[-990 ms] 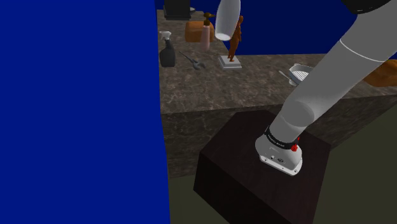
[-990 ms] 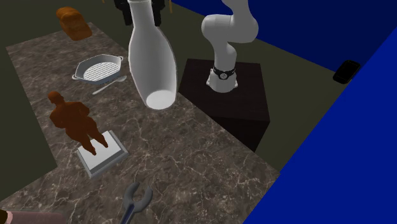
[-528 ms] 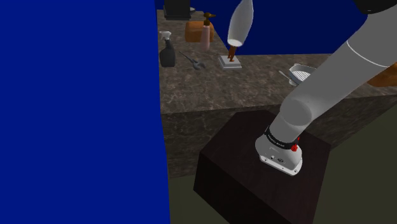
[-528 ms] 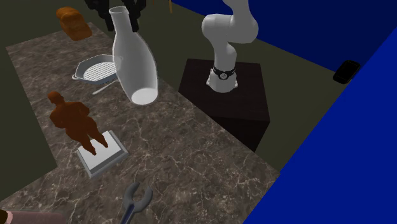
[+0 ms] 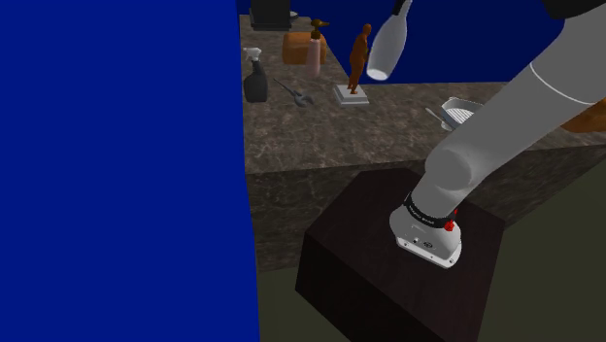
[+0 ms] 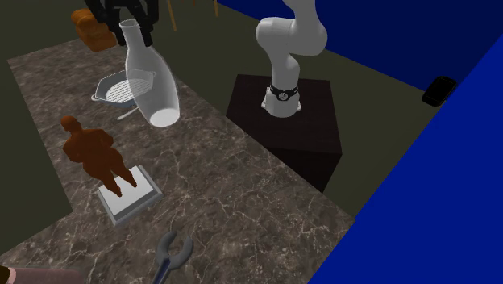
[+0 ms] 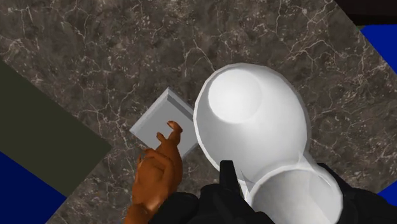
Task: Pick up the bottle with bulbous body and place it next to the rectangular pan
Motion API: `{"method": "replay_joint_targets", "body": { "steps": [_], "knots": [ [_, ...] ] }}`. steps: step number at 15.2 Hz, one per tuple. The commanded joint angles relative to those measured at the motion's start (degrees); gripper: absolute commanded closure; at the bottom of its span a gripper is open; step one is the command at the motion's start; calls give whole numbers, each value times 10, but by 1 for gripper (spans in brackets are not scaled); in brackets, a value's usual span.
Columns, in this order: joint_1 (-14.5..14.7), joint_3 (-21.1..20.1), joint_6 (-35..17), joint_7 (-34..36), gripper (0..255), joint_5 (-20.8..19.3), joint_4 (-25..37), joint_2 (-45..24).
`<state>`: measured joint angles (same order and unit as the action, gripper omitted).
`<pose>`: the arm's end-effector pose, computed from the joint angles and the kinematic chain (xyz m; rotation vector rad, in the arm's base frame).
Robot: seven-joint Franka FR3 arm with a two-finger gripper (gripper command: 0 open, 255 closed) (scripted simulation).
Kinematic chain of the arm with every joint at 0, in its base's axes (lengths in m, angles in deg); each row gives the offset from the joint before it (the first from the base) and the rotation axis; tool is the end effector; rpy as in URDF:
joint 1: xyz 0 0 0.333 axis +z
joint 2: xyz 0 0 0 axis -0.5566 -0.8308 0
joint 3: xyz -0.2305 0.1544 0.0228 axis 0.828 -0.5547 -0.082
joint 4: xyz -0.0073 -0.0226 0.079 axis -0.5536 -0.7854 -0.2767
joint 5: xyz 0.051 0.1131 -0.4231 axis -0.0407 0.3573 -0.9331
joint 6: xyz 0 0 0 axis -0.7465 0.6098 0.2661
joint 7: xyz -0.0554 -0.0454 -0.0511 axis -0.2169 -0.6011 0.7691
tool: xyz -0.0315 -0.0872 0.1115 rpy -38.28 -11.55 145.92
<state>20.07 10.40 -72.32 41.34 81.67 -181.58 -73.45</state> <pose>0.4184 -0.3773 0.5672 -3.1271 -0.0631 -0.1908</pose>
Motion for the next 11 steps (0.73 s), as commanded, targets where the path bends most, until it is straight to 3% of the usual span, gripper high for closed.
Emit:
{"method": "replay_joint_targets", "body": {
  "steps": [1,11],
  "knots": [
    [-10,19,-15,-30,255,1,-11,-5],
    [-61,114,-68,-186,255,42,-11,-78]
  ]
}}
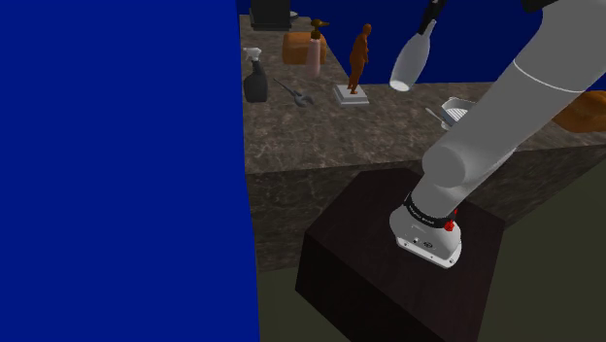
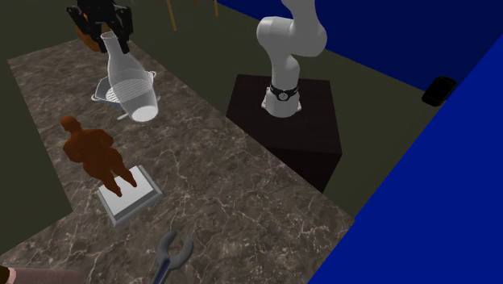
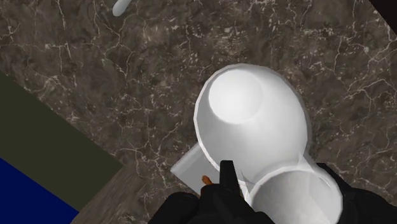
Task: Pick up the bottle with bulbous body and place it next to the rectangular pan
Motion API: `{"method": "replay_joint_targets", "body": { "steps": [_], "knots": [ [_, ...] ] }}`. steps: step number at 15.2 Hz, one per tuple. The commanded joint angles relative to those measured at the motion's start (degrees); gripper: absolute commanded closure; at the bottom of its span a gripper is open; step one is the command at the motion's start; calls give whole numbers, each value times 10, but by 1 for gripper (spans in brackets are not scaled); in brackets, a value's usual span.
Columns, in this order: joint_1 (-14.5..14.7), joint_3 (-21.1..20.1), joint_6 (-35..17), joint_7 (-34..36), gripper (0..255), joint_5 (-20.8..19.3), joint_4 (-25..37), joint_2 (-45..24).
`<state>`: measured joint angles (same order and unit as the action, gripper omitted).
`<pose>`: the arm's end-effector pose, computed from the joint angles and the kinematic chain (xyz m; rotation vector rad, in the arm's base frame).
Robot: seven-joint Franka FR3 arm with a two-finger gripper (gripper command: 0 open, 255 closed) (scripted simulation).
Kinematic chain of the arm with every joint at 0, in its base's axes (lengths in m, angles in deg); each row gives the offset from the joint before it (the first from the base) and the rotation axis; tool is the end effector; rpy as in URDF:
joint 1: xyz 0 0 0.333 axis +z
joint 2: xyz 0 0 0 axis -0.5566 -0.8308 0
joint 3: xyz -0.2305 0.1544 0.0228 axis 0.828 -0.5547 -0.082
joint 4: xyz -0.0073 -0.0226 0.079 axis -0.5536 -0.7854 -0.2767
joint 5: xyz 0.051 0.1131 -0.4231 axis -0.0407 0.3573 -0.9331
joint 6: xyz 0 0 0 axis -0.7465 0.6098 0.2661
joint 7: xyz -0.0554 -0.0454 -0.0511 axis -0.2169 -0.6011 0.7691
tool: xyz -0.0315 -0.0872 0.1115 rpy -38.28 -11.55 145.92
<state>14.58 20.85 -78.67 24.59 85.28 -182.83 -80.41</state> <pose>0.3335 -0.4988 0.4995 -3.1264 -0.0632 -0.1913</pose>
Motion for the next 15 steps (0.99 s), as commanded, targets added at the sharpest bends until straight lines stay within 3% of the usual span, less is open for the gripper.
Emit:
{"method": "replay_joint_targets", "body": {
  "steps": [1,8,15],
  "knots": [
    [-12,19,-9,-36,255,14,5,-21],
    [-73,69,-24,-162,255,93,55,-128],
    [-73,65,-75,-171,255,99,5,-132]
  ]
}}
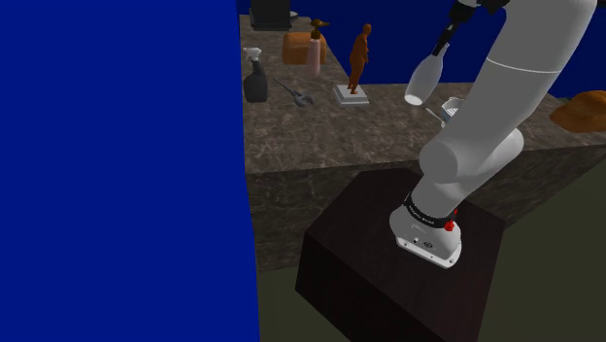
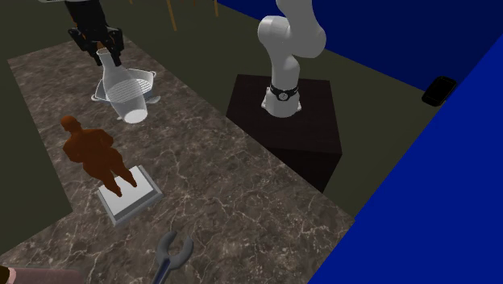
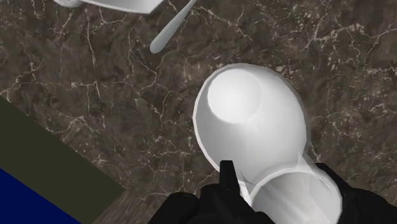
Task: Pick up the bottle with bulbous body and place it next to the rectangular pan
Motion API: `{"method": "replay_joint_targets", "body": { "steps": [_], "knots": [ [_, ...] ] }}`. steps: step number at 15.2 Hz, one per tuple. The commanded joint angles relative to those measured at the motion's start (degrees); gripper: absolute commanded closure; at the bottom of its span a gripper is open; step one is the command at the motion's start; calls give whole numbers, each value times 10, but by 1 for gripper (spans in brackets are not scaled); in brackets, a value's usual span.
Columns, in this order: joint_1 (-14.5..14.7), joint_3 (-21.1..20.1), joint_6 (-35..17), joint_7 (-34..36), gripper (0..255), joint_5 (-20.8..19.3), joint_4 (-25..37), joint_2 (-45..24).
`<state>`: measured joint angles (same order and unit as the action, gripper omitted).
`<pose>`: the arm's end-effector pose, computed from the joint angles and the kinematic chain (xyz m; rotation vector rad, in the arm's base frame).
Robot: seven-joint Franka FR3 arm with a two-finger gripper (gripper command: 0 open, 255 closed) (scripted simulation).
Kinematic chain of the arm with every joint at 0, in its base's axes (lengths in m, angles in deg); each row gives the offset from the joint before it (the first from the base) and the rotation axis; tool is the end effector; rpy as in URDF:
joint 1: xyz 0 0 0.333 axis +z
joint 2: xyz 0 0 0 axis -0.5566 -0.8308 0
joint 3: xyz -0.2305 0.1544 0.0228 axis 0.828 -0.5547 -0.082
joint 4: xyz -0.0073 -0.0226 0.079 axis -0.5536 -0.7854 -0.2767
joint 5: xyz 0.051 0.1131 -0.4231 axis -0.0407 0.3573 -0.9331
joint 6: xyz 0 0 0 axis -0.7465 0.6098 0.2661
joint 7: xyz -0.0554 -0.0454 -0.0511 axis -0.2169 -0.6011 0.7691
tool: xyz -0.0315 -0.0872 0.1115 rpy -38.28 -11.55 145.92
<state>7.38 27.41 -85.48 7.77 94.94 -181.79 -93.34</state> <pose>0.2535 -0.5903 0.4141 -3.1267 -0.0659 -0.1914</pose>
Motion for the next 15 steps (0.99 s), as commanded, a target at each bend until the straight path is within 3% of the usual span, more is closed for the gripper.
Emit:
{"method": "replay_joint_targets", "body": {
  "steps": [1,12,15],
  "knots": [
    [-1,-1,-15,-4,255,4,-11,-4],
    [-5,-7,-91,-29,255,30,-73,-29],
    [-5,-7,-91,-29,255,30,-73,-29]
  ]
}}
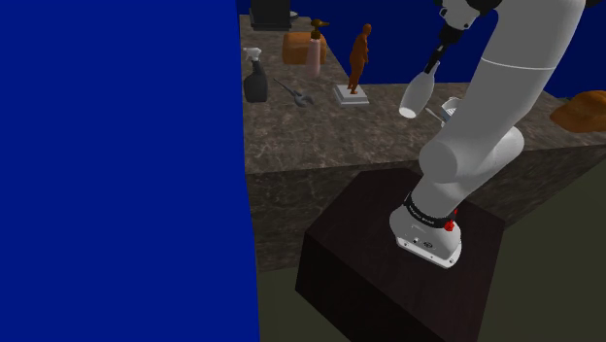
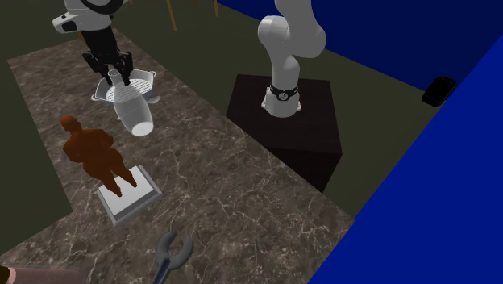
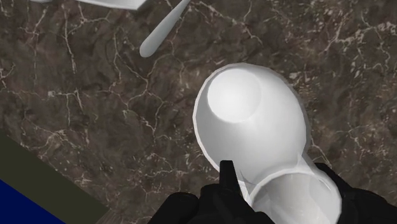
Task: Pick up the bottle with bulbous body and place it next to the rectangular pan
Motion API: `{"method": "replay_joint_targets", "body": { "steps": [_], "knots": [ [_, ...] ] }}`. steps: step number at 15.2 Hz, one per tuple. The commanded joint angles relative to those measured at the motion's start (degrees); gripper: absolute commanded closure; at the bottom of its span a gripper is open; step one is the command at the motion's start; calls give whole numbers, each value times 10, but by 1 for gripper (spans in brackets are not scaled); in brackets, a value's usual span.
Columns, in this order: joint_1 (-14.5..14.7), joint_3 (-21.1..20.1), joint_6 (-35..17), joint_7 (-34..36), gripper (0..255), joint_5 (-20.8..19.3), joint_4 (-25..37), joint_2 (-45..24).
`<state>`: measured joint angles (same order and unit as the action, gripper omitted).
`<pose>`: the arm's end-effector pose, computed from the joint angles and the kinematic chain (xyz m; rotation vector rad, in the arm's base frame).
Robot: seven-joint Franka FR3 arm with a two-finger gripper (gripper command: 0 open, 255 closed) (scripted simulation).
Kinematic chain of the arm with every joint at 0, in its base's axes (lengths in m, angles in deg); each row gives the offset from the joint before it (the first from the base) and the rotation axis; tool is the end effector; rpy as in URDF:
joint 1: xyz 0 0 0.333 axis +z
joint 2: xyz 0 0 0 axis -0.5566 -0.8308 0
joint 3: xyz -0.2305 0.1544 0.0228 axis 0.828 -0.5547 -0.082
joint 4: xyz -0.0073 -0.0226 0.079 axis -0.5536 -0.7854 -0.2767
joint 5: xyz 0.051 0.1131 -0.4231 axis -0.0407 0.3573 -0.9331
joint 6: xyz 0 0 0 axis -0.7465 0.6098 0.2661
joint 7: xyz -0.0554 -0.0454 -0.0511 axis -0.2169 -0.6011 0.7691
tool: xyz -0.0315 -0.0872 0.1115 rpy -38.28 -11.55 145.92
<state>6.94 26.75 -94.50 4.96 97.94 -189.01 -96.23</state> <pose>0.2501 -0.5878 0.3377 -3.1268 -0.0662 -0.1913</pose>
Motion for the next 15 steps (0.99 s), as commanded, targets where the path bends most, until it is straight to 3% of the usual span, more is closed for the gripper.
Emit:
{"method": "replay_joint_targets", "body": {
  "steps": [1,5,6,11,15],
  "knots": [
    [0,0,-1,0,255,0,-1,0],
    [0,0,-1,0,255,0,-1,0],
    [0,0,-1,0,0,0,-1,0],
    [0,0,-1,0,0,0,-1,0],
    [2,8,62,16,0,-25,46,26]
  ]
}}
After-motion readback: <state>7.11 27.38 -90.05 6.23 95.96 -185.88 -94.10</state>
